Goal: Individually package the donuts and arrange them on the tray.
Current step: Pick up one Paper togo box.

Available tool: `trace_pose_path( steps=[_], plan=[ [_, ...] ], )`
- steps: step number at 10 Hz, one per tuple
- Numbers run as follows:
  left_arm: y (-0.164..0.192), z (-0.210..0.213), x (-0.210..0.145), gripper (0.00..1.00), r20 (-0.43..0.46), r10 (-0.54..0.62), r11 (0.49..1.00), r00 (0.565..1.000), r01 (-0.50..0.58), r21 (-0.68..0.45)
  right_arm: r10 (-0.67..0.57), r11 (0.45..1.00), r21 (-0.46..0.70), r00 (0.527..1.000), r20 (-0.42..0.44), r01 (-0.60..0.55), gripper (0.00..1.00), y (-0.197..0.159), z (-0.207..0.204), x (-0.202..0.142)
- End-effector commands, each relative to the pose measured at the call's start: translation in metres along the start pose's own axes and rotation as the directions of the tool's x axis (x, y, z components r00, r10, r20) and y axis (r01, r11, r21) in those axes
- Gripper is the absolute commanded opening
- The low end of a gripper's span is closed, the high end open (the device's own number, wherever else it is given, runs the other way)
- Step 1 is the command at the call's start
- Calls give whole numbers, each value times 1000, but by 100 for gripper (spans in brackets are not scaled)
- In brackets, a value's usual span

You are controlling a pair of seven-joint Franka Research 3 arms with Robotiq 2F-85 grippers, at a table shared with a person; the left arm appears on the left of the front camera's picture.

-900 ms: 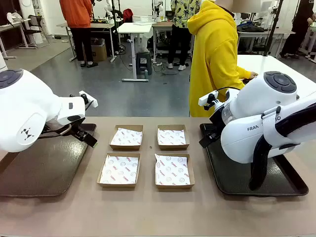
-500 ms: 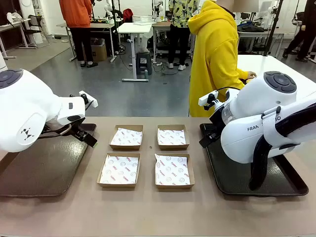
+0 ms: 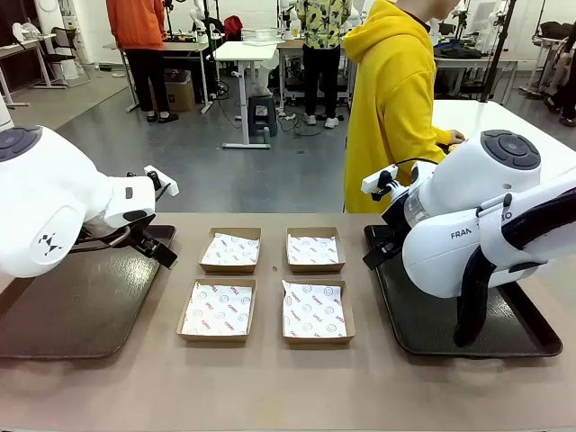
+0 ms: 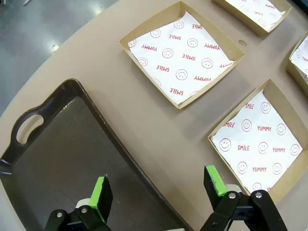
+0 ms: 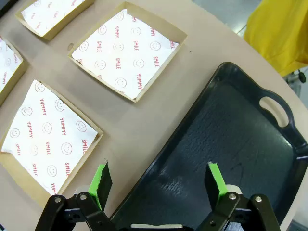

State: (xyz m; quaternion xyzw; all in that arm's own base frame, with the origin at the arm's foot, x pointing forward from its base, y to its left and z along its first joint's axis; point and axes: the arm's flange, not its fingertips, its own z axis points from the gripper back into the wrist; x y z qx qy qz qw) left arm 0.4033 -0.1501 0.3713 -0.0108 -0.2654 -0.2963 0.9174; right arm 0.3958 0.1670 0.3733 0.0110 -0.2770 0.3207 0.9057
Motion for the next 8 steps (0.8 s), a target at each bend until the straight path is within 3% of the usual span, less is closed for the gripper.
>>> trace_pose_path(
  steps=[1, 6, 8],
  plan=[
    [0, 0, 0, 100, 1, 0, 1000, 1000, 0, 0, 0, 1000, 0, 1000, 0, 0, 100, 0, 0, 0],
    [0, 0, 0, 100, 0, 0, 1000, 1000, 0, 0, 0, 1000, 0, 1000, 0, 0, 100, 0, 0, 0],
    [-10, 48, -34, 100, 14, -61, 997, 998, 60, 43, 88, 996, -5, 995, -44, -88, 100, 26, 48, -25]
  ],
)
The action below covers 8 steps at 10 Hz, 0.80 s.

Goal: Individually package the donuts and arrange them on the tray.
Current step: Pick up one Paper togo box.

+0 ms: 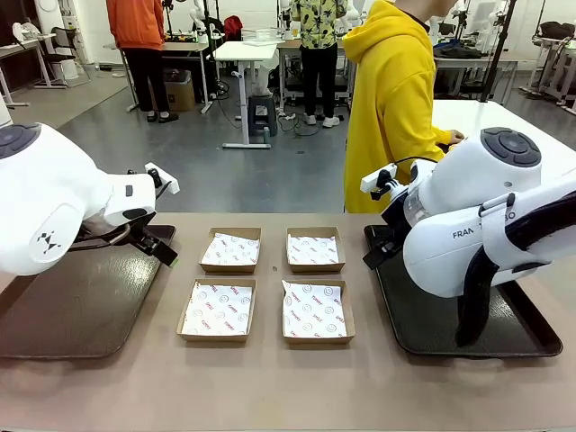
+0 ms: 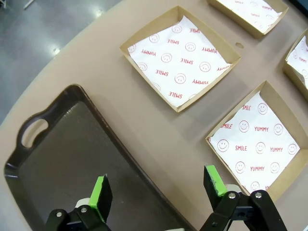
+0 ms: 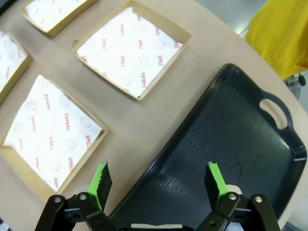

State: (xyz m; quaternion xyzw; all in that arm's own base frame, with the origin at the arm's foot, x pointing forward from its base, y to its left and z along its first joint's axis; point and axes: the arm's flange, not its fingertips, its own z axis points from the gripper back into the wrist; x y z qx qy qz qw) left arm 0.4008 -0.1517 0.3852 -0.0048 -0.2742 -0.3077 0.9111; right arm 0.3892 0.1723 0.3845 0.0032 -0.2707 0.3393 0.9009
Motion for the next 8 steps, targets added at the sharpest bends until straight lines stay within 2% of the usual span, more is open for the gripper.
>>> trace_pose_path(
  steps=[1, 2, 5, 7, 8],
  plan=[
    [-10, 56, -55, 100, -6, -51, 998, 999, 51, 26, 78, 996, -26, 994, -76, -81, 100, 32, 63, -44],
    [-11, 75, -71, 100, -31, -50, 997, 998, 51, 52, 93, 994, -48, 989, -115, -99, 100, 41, 89, -61],
    [-16, 116, -115, 100, -89, -36, 999, 995, 32, -41, 64, 992, -91, 977, -203, -83, 100, 51, 141, -118],
    [-25, 133, -136, 100, -94, -26, 997, 995, 19, -75, 46, 994, -85, 974, -221, -67, 100, 49, 145, -138],
    [-22, 133, -136, 100, -77, 5, 998, 997, -10, -58, 41, 994, -91, 974, -221, -63, 100, 41, 137, -137]
  ],
)
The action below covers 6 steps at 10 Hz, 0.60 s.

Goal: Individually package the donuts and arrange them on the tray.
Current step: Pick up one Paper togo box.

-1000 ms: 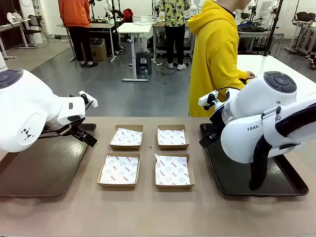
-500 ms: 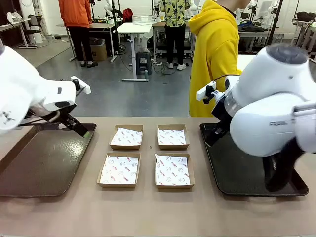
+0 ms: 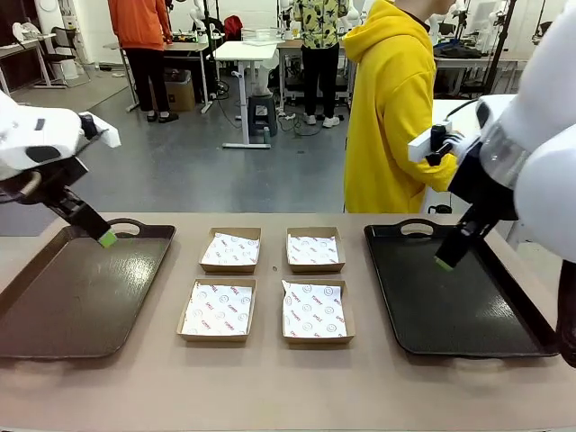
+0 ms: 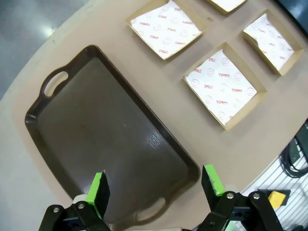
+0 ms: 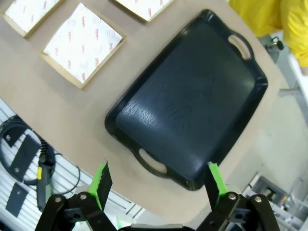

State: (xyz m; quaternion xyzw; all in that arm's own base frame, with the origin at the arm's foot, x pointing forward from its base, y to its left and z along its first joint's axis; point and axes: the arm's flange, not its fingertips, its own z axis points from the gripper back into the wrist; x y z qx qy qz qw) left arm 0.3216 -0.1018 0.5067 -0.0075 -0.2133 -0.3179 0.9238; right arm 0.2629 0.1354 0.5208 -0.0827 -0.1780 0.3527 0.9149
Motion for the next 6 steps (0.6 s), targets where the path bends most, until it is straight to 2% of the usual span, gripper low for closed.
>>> trace_pose_path(
  steps=[1, 6],
  plan=[
    [1, -17, 6, 100, -4, -12, 1000, 1000, 12, 12, 11, 1000, 0, 1000, 8, -11, 100, 2, -8, 8],
    [1, -17, 6, 100, -4, -12, 1000, 1000, 12, 12, 11, 1000, 0, 1000, 8, -11, 100, 2, -8, 8]
  ],
)
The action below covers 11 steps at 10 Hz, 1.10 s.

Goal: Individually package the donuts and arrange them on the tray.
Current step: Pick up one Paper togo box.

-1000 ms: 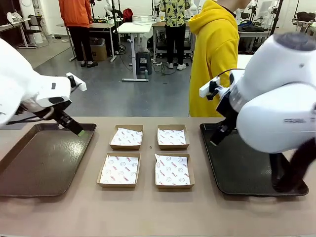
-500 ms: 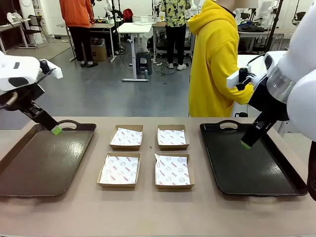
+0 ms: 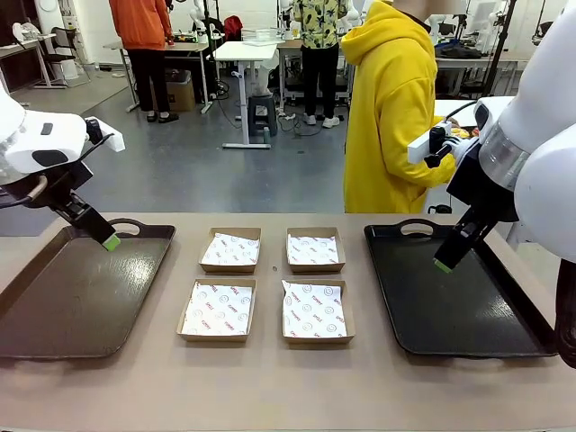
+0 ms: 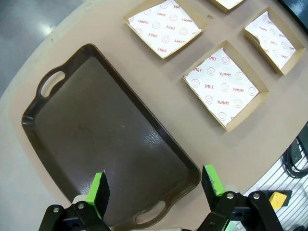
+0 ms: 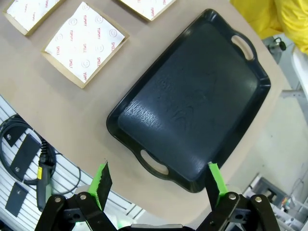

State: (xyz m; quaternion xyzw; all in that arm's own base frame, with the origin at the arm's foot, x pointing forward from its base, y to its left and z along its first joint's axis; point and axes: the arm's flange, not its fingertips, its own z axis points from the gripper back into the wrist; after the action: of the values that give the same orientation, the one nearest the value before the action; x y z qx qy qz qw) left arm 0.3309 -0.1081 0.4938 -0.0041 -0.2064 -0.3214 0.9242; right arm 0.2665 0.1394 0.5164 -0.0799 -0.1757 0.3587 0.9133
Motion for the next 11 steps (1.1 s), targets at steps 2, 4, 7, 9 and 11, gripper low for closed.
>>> trace_pose_path(
  steps=[2, 4, 7, 9, 11],
  plan=[
    [17, 3, -3, 100, 99, 162, 953, 982, -130, -274, -139, 969, 219, 986, 87, 118, 100, -19, 4, -8],
    [49, 5, -20, 100, 120, 492, 612, 862, -245, -752, -487, 672, 679, 867, 105, 296, 100, -62, -12, -33],
    [83, -9, -47, 100, -4, 713, 187, 701, -195, -963, -773, 163, 957, 634, -28, 241, 100, -107, -40, -84],
    [97, -20, -69, 100, -125, 734, 53, 667, -241, -969, -840, -32, 990, 534, -100, 135, 100, -126, -52, -128],
    [109, -28, -88, 100, -246, 706, -13, 664, -335, -942, -856, -97, 987, 495, -149, 128, 100, -136, -64, -156]
  ],
)
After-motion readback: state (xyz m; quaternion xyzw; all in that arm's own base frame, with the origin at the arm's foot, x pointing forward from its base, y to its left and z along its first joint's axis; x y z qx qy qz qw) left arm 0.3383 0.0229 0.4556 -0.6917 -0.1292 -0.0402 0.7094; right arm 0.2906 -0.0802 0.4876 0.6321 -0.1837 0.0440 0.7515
